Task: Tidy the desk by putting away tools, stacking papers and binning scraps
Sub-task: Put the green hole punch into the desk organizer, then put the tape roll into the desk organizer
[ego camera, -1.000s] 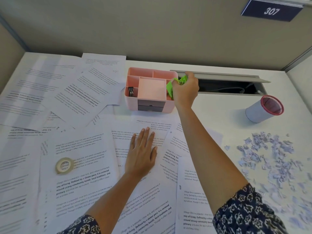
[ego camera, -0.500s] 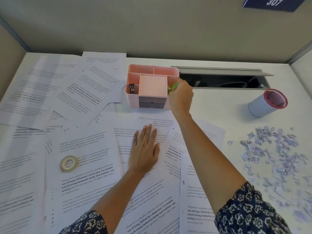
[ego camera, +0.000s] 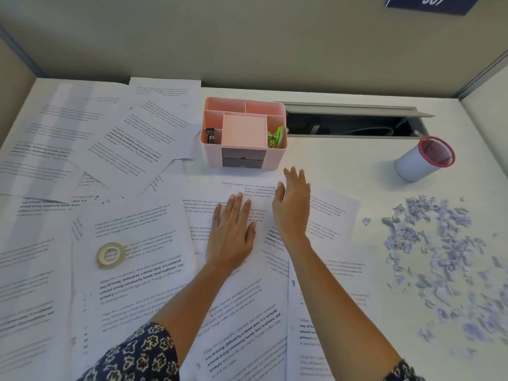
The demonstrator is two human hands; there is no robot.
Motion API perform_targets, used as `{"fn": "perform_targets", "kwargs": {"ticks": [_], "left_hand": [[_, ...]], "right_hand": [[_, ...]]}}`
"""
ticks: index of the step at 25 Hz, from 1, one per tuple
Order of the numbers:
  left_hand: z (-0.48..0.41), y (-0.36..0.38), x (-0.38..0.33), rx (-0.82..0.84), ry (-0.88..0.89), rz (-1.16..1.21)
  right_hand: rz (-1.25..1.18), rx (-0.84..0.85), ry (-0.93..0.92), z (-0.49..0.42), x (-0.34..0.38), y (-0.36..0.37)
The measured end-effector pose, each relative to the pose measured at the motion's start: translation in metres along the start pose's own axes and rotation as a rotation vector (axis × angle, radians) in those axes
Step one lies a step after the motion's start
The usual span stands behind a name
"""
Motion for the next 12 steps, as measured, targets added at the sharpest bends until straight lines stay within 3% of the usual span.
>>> {"fn": "perform_targets", "kwargs": {"ticks": [4,12], "left_hand": [[0.0,0.002,0.001,-0.007,0.011,-0.003],[0.0,0.006,0.004,0.0,0.031,0.029]], "right_hand": [[0.332,0.08,-0.111,0.046,-0.021,0.024],[0.478,0.154,-0.16,0.072,-0.035,0.038]]}}
Point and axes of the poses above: each hand's wrist, its own z-axis away from the middle knuckle, its own y-axis out of the palm, x = y × z, the point moved 3 cm from there along -z, towards the middle knuckle, and after that the axes turned 15 degrees about z, right-handed, at the moved point
